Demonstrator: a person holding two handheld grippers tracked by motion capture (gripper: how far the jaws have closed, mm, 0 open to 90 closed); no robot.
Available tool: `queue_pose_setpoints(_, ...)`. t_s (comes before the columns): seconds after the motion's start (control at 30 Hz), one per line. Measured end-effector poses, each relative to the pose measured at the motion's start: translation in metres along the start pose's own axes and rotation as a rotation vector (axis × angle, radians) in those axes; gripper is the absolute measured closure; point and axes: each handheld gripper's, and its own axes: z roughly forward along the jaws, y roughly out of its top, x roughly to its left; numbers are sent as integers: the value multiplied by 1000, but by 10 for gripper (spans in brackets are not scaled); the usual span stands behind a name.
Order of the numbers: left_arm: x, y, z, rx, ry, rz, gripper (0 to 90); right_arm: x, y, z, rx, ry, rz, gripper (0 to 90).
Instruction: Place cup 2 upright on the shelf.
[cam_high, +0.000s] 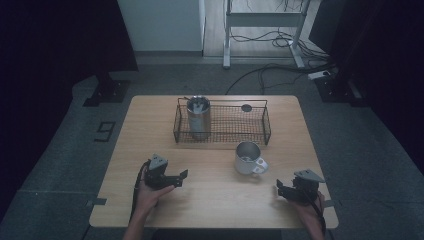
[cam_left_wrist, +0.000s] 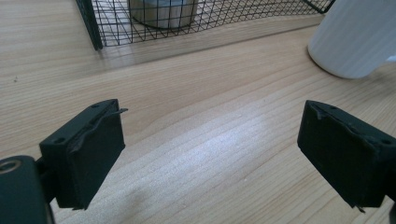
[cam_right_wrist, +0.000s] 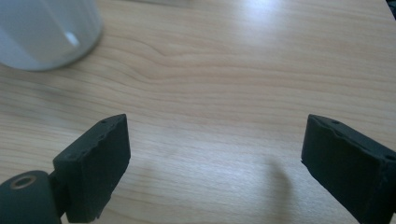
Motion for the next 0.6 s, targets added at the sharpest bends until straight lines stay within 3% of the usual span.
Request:
queue_pose_setpoints(0.07,0,0,1,1,2,6,74,2,2,-3,-9,14,1,80)
queue_pose_setpoints(0.17,0,-1,1,4,7,9,78,5,6,-9,-43,72,25,80)
queue_pose_setpoints(0.33,0,0,0,-3,-8,4,84,11,13,-20,-104,96,15,88)
queue_pose_setpoints(0.6,-1,0,-1,15,-7,-3,84,23,23,-29,-135,138,-1,89)
